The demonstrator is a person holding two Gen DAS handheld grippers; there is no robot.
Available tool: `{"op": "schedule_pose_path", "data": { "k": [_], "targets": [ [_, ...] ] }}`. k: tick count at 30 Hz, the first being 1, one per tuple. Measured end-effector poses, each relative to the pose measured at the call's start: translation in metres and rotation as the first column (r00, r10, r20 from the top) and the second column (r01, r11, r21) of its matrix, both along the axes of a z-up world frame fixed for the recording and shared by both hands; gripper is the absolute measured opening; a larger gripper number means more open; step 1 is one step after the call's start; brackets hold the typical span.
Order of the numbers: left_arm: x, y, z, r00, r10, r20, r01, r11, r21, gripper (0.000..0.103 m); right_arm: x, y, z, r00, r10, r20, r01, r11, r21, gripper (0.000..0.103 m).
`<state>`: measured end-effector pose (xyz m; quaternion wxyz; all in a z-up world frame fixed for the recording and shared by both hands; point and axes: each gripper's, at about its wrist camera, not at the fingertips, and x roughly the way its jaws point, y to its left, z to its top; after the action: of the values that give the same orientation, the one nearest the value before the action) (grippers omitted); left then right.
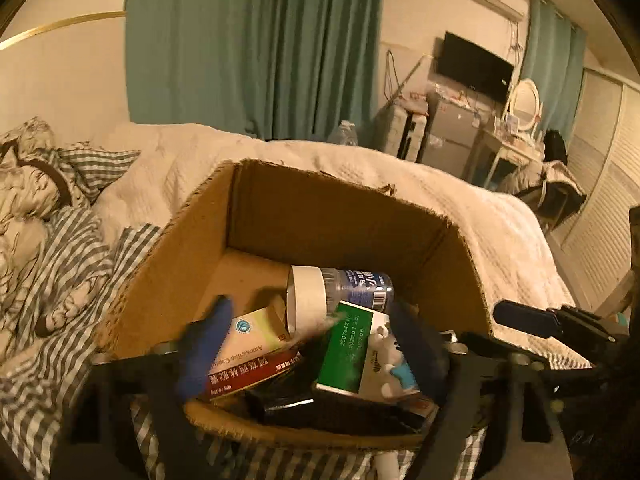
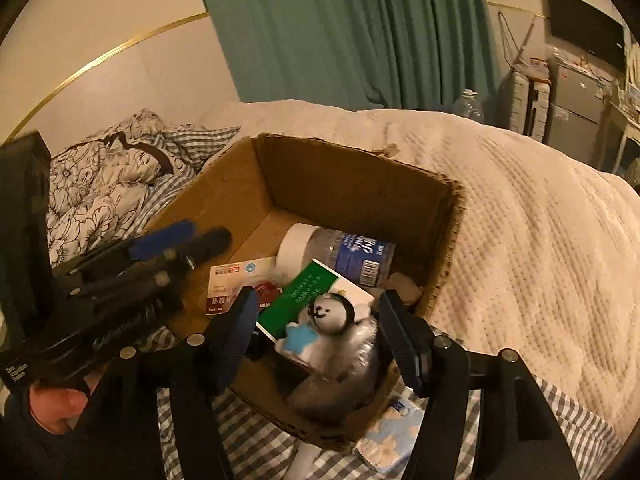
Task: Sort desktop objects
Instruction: 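Carry both items into the cardboard box and open both tools, then move both tools back to the green packet and white bottle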
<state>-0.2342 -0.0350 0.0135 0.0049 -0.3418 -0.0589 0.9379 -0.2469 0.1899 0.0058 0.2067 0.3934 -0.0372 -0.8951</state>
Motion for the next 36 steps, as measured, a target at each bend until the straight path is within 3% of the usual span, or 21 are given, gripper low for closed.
{"op": "schedule_pose_path", "data": {
  "k": [6, 11, 14, 18, 21, 25, 28, 36],
  "targets": [
    [0.046, -0.001, 0.040, 1.000, 0.027, -0.004, -0.027, 0.998, 0.054, 0.084, 0.042, 0.027, 0.029, 0.999, -0.039, -0.008, 0.040, 0.999, 0.032, 0.062],
    [0.101, 0.012, 0.101, 0.998, 0.024, -0.050, -0.024, 1.000, 0.000, 0.084, 0.099, 0.053, 0.085, 0.995, -0.075, -0.066, 0.078, 0.996, 0.034, 0.062],
    [0.135, 0.017, 0.140, 0.995, 0.021, -0.099, -0.020, 1.000, 0.011, 0.085, 0.134, 0.066, 0.120, 0.990, -0.101, -0.102, 0.105, 0.994, 0.039, 0.063],
    [0.177, 0.028, 0.177, 0.990, 0.007, -0.141, -0.002, 0.999, 0.036, 0.093, 0.183, 0.081, 0.157, 0.982, -0.105, -0.155, 0.113, 0.993, 0.045, 0.067],
    [0.210, 0.039, 0.185, 0.983, -0.019, -0.180, 0.030, 0.998, 0.055, 0.098, 0.216, 0.090, 0.169, 0.976, -0.098, -0.194, 0.109, 0.993, 0.050, 0.070],
    [0.237, 0.055, 0.167, 0.982, -0.037, -0.183, 0.048, 0.997, 0.055, 0.101, 0.252, 0.102, 0.162, 0.976, -0.098, -0.195, 0.110, 0.992, 0.056, 0.072],
    [0.244, 0.067, 0.134, 0.989, -0.045, -0.138, 0.052, 0.998, 0.047, 0.101, 0.267, 0.110, 0.139, 0.979, -0.102, -0.174, 0.112, 0.993, 0.049, 0.073],
    [0.233, 0.089, 0.004, 0.998, -0.052, 0.020, 0.054, 0.996, -0.078, 0.101, 0.270, 0.129, 0.045, 0.989, -0.143, -0.037, 0.144, 0.989, 0.035, 0.078]
  ]
}}
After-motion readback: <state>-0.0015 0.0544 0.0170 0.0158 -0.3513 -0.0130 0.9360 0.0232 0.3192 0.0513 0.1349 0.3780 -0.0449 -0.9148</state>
